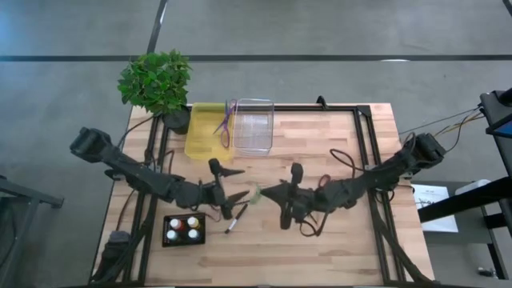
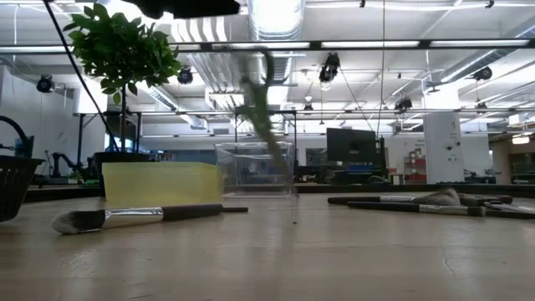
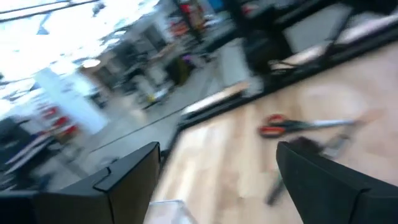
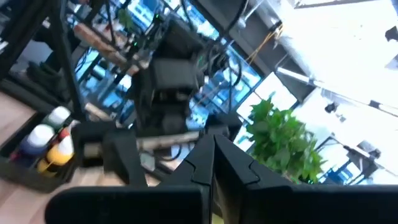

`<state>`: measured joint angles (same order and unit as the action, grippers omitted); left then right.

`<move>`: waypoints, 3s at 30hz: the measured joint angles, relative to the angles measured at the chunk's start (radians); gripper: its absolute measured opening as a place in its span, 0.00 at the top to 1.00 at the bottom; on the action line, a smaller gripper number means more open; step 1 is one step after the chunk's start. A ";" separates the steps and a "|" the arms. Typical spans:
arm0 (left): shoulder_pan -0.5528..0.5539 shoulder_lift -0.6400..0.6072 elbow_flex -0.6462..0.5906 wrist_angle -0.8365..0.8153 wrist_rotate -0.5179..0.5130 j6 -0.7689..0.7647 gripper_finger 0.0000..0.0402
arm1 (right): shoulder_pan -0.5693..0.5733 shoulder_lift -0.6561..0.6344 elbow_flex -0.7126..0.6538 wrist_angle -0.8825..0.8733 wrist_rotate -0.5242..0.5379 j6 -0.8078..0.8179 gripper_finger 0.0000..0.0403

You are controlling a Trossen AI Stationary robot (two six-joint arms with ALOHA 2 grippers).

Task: Pick & Place Paint Supplies
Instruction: Put the green scissors into the transparent yellow bin

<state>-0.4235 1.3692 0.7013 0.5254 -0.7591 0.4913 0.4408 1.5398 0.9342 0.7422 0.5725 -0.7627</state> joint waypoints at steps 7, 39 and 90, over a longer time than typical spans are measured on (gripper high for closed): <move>0.017 0.027 0.007 0.034 -0.018 0.033 0.19 | -0.021 0.000 0.000 -0.006 -0.019 -0.002 0.99; -0.204 0.090 0.124 -0.463 0.359 -0.620 0.19 | 0.254 -0.028 -0.006 -0.272 0.402 0.215 0.98; 0.065 0.574 0.619 -1.036 0.860 -1.627 0.57 | 0.342 -0.280 -0.007 -0.730 0.474 0.492 0.98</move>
<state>-0.3583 1.9429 1.3200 -0.5109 0.1009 -1.1354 0.7829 1.2594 0.9272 0.0122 1.0470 -0.2711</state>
